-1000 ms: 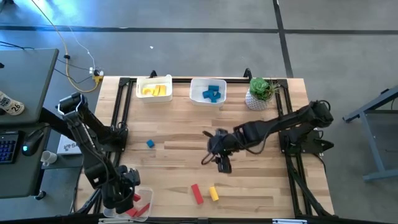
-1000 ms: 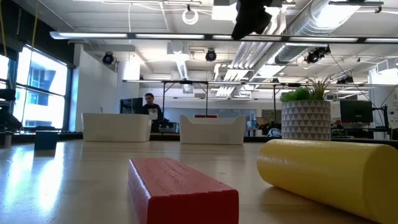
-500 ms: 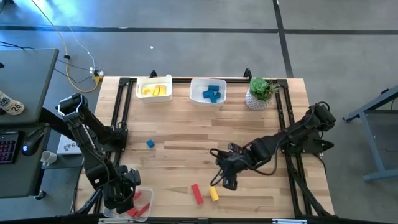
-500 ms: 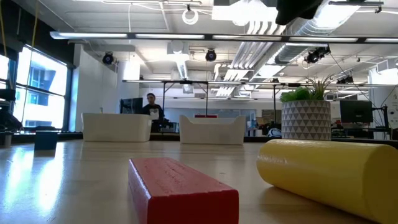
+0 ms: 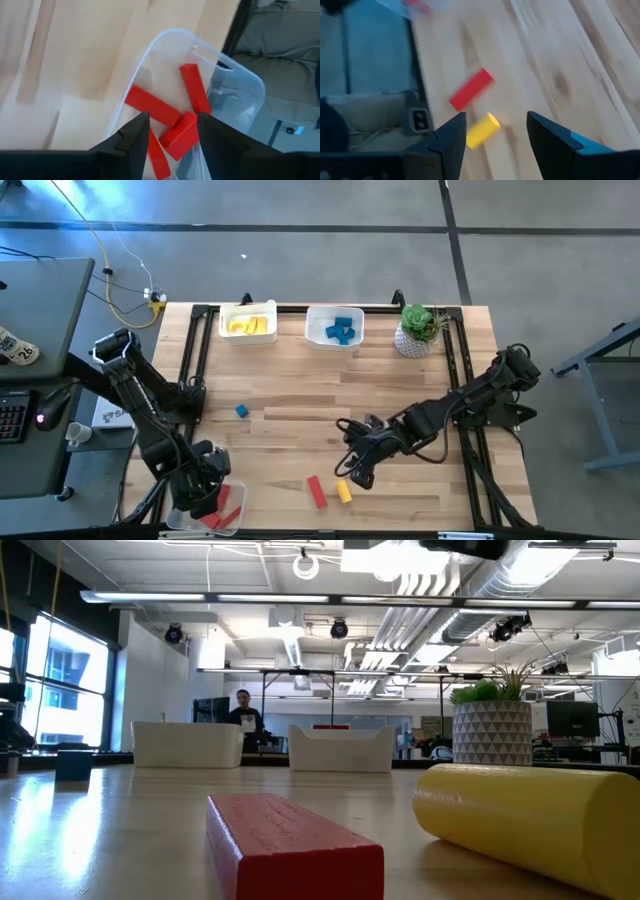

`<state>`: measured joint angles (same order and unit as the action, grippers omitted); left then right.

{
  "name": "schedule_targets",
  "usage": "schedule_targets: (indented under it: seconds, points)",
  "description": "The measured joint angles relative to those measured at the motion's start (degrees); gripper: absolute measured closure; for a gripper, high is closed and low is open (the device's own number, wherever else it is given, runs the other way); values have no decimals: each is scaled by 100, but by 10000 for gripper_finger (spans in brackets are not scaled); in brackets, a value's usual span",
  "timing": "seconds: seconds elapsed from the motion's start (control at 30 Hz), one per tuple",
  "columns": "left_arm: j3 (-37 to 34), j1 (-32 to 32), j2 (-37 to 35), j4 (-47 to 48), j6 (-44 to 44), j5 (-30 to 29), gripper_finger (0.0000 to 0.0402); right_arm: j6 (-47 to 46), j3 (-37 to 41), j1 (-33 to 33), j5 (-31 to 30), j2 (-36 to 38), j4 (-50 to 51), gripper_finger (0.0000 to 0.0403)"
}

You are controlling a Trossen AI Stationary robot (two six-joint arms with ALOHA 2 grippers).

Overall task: Sort & place blocks by color
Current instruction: Put the yellow block into the left white bin

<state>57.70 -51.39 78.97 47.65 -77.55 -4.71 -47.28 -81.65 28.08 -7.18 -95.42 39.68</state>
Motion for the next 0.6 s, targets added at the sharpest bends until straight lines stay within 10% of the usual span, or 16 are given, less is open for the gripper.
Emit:
schedule_targets:
  seconds: [0.6]
  points:
    - [1,1251,-498,10,1870,-1817,252,591,0,-144,278,1,-1458,210]
